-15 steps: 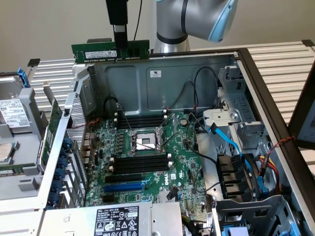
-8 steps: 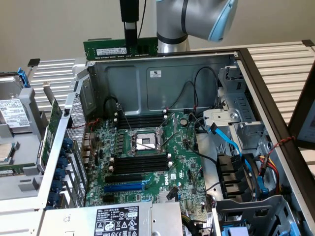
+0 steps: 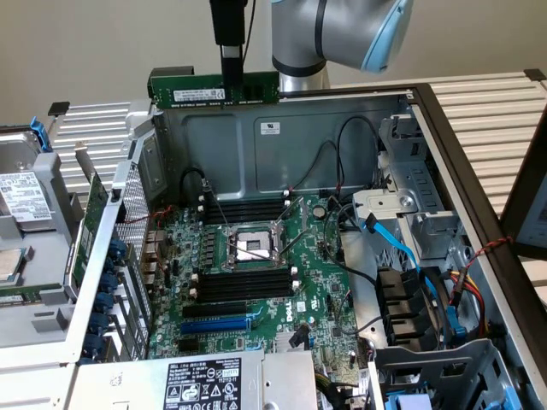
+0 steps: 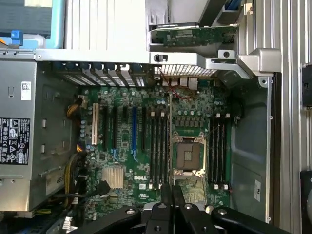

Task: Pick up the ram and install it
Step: 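Pick up the ram and move it above insertion slot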

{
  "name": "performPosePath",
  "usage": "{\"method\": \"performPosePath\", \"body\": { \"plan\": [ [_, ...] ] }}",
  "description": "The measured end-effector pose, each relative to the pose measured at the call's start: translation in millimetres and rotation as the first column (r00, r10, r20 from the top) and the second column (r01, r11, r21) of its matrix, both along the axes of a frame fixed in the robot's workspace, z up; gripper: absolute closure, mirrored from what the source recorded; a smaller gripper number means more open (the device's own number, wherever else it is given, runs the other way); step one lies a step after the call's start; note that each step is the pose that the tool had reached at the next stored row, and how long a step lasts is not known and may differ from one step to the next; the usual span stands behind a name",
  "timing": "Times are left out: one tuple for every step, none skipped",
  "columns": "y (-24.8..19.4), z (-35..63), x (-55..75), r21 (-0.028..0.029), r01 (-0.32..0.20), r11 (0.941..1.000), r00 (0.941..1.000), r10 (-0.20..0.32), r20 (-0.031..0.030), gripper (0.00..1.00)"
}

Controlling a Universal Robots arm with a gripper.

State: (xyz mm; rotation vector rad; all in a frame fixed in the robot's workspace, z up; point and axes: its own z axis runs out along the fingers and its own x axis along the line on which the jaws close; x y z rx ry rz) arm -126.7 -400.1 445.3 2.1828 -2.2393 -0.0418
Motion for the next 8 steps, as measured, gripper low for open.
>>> {"method": "performPosePath", "body": {
  "plan": [
    [0.0, -0.9, 0.0, -0.0017, 0.002, 1.0000, 1.0000, -0.002, 0.0004, 0.88],
    [0.0, -2.0, 0.0, -0.0039, 0.002, 1.0000, 1.0000, -0.002, 0.0007, 0.88],
    [0.0, -3.3, 0.0, -0.0058, 0.002, 1.0000, 1.0000, -0.002, 0.0008, 0.88],
    [0.0, -4.6, 0.0, -0.0075, 0.002, 1.0000, 1.0000, -0.002, 0.0009, 0.88],
    [0.0, -5.7, 0.0, -0.0097, 0.002, 1.0000, 1.0000, -0.002, 0.0009, 0.88],
    [0.0, -6.8, 0.0, -0.0119, 0.002, 0.9999, 1.0000, -0.002, 0.0009, 0.88],
    [0.0, -8.0, 0.0, -0.0138, 0.002, 0.9999, 1.0000, -0.002, 0.0010, 0.88],
    [-0.1, -9.1, 0.0, -0.0159, 0.002, 0.9999, 1.0000, -0.002, 0.0010, 0.88]
  ]
}}
